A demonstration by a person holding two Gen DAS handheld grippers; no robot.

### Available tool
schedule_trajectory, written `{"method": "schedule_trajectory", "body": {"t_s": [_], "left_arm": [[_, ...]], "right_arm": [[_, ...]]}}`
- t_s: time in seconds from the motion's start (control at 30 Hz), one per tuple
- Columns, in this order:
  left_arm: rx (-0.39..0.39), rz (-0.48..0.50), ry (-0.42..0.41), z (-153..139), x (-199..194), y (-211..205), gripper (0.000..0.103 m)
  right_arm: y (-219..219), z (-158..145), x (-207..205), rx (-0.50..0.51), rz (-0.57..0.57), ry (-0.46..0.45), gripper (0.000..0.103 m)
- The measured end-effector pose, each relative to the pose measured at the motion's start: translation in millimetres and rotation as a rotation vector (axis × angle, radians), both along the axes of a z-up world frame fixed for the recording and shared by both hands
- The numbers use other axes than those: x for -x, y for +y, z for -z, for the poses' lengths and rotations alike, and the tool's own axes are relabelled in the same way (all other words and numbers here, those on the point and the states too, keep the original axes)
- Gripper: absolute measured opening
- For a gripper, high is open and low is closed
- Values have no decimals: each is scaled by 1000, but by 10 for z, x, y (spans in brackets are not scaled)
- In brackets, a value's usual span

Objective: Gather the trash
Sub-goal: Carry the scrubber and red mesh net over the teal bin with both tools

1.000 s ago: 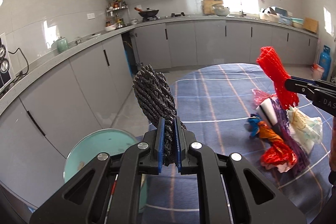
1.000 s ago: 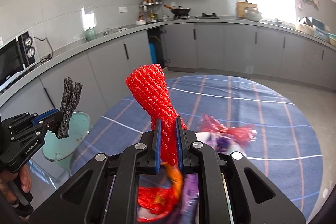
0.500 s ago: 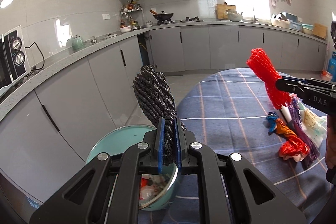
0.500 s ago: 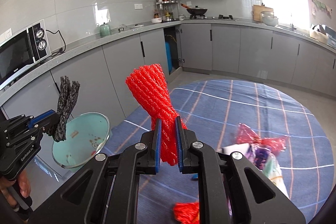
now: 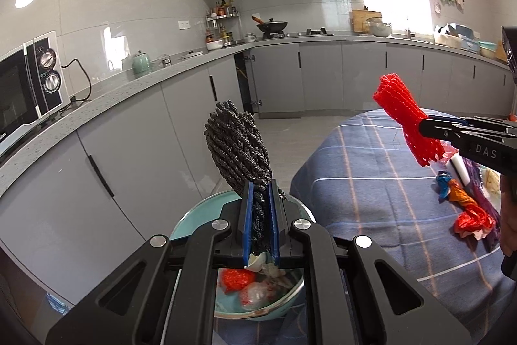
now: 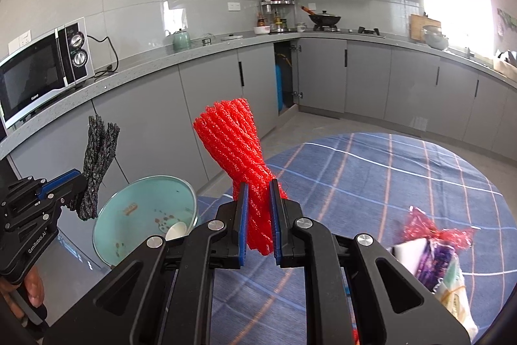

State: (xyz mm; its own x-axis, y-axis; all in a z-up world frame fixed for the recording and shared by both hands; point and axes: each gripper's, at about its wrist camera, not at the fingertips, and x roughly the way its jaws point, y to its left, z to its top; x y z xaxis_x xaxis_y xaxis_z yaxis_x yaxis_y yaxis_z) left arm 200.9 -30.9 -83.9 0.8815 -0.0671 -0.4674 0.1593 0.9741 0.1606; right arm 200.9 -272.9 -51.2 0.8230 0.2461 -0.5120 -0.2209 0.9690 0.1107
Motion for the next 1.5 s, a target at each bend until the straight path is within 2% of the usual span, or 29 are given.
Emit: {"method": "schedule_trajectory", "body": {"t_s": [1.0, 1.5], "left_arm": [[-4, -168, 7, 72, -117, 698, 10], [-8, -193, 29, 102, -198, 859, 10]], "right_arm": [[826, 54, -270, 24, -144, 4, 13], [1169, 165, -372, 49, -205, 27, 13]]}}
